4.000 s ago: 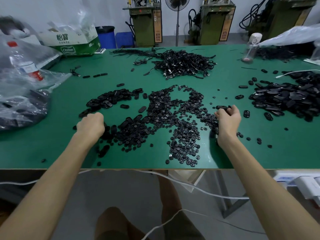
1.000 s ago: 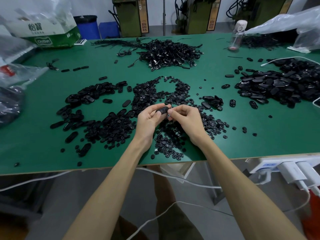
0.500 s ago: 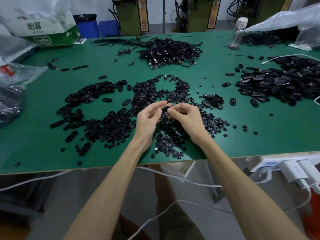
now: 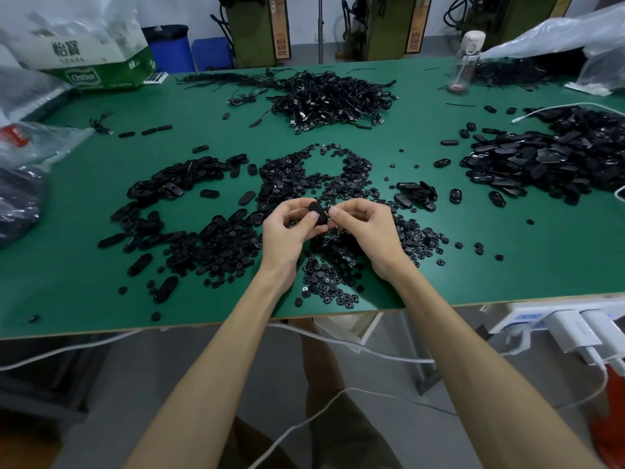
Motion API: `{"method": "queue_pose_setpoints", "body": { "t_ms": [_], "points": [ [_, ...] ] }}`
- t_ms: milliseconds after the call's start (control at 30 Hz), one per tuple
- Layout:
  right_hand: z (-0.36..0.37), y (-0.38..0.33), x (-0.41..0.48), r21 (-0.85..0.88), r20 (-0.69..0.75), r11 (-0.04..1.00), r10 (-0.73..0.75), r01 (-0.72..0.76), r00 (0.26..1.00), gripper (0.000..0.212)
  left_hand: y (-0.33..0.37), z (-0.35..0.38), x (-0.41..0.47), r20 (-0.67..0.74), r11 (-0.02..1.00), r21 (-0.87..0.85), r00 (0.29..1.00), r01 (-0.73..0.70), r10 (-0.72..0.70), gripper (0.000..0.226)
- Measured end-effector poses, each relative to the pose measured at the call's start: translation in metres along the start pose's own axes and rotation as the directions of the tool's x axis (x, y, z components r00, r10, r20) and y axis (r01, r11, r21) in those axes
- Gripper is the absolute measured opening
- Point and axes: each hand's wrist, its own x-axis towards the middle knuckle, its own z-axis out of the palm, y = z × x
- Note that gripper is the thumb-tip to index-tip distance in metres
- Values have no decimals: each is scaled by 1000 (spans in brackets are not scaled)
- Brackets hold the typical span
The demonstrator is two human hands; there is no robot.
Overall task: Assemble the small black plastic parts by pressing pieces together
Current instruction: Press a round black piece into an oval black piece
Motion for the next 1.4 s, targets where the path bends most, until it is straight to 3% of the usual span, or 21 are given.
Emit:
{"method": "queue_pose_setpoints", "body": {
  "t_ms": [233,567,700,933,1100,1233,1400],
  "points": [
    [1,-1,-1,-11,3,1000,21,-21,1000,12,0,2,-1,-34,996,-83,999,36,-39,12],
    [2,-3,-1,-38,-8,999,25,-25,1000,9,1,2,0,-42,998,-46,998,50,-52,12],
    [3,-3,-1,-82,-13,996,26,-27,1000,10,0,2,1,-44,998,-19,997,56,-57,18],
    [5,-5,-2,-165,-31,985,39,-43,999,8,0,1,0,-15,999,28,999,42,-41,9],
    [5,-6,-2,-176,-45,983,47,-55,998,9,-2,0,0,16,998,67,1000,-4,3,9],
    [5,-6,-3,-174,-37,983,49,-55,998,8,-5,0,2,65,989,137,997,-50,41,24],
    [5,-6,-3,-179,-34,982,51,-56,998,8,-9,0,3,56,983,173,997,-55,46,18]
  ]
}}
